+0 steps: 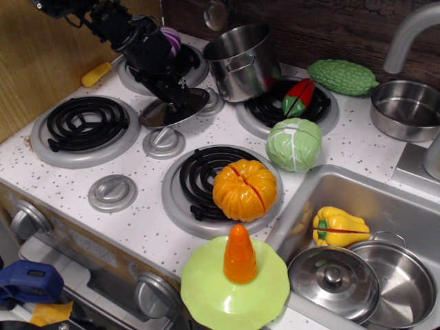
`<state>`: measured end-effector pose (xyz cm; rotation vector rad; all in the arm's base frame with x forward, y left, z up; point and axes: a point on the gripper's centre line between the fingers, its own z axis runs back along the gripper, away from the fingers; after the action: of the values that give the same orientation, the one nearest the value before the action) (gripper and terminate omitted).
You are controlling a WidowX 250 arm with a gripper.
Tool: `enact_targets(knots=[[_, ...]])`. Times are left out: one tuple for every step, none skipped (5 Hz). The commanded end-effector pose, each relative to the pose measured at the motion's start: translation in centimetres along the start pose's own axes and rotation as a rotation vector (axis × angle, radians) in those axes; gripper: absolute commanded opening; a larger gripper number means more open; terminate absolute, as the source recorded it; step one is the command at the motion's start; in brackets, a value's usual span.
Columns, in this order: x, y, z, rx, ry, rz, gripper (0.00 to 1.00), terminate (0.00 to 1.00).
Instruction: Put lid on stove
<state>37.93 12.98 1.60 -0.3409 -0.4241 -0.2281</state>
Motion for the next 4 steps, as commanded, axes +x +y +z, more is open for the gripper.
enact_targets(knots=[[1.2,-0.6,1.0,0.019,-0.019,-0.041,0.00,0.00],[2.3,-0.9,2.9,0.037,0.040,-0.048,0.00,0.00],[2.8,-1.5,4.0,0.084,0.086,-0.050,0.00,0.00],[2.6,-1.4,4.9,0.108,0.103,-0.051,0.00,0.00]])
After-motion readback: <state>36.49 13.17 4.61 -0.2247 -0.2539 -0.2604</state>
